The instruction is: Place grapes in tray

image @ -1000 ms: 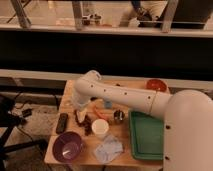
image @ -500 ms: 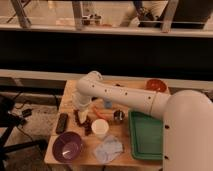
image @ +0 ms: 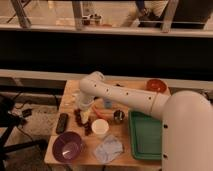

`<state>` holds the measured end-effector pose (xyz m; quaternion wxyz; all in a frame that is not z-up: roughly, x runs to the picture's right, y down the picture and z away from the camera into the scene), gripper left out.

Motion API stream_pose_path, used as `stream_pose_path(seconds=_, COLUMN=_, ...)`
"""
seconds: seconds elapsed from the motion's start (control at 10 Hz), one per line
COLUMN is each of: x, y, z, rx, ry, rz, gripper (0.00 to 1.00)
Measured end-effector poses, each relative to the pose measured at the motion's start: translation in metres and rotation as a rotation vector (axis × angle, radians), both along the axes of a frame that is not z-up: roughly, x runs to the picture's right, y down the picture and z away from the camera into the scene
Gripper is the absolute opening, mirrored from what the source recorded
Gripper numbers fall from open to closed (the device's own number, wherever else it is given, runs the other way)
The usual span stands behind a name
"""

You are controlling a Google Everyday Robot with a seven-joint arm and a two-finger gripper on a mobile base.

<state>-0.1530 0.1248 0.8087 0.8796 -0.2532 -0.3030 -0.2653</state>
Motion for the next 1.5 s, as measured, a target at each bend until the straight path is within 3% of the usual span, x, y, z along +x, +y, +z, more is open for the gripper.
stream_pose_path(seconds=0.9, x=0.015, y=0.017, z=0.024, rx=-0.08, ry=0.042, rz=0.009, gripper=0.8)
stream_pose_path(seconds=1.5, x=0.023, y=0.025, z=0.035, rx=-0.103, ry=0.057, rz=0.033, gripper=0.8)
